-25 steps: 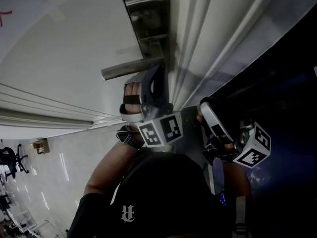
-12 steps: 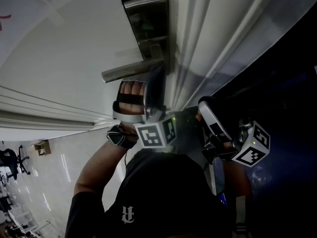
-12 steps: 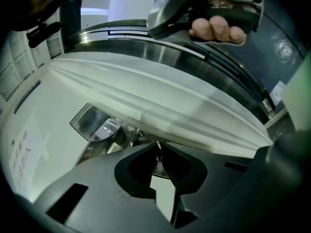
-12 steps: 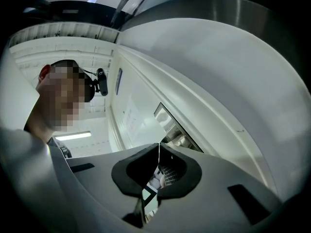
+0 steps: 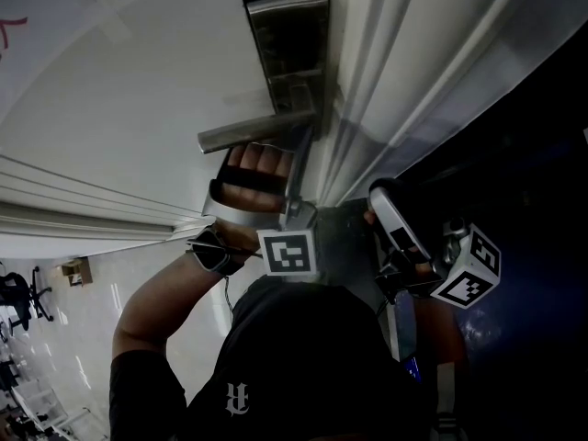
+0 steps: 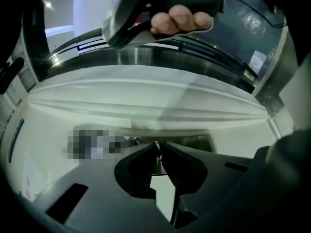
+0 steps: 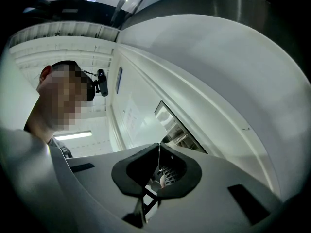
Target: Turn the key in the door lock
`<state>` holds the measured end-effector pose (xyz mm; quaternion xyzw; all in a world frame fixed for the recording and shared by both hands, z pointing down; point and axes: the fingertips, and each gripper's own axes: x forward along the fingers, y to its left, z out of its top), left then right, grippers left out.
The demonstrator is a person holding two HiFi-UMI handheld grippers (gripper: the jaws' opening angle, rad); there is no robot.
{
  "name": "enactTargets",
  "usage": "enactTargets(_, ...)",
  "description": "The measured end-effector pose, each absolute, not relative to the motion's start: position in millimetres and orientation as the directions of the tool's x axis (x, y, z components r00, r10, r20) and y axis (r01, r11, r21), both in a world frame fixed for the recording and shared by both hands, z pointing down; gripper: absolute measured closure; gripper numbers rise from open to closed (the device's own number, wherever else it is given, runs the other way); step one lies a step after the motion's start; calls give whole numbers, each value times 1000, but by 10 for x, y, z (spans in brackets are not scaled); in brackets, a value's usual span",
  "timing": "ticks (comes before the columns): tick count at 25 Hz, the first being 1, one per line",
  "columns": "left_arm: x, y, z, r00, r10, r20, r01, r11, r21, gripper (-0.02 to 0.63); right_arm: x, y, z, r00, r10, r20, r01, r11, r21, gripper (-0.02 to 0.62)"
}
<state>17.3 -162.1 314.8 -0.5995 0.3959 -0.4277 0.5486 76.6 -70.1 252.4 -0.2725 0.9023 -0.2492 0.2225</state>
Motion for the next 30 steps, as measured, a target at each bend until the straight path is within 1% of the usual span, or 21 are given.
enactTargets(6,188,-1620,3152,289,-951,110,146,-69,-987,592,730,-696,2511,-757,-597,-267,-375,731,-570,578)
enactTargets(14,202,-1632,3156,205,-976,77,246,-25,-969,595,731,-672,2504,-761,-594,-261,-378,733,-566,578)
enactTargets(19,203,-1643,3176,212,-976,60,271,0,-963,595,714,-653,2500,-767,-587,-259,-378,739,-557,578)
enactTargets(23,222,-1624,3167,255,-965,65,203,-12,-979,594,707,-643,2492,-768,-586,-259,-381,742,-551,578)
enactTargets(25,206,-1596,3132,276,-960,52,132,-16,-991,577,717,-639,2490,-766,-588,-259,-384,742,-549,578)
enactTargets(27,168,-1554,3105,292,-955,40,46,-28,-999,537,734,-641,2495,-764,-591,-258,-388,740,-549,578)
enactTargets(30,124,-1455,3082,317,-948,9,-85,-38,-996,528,760,-653,2496,-762,-595,-255,-392,738,-549,578)
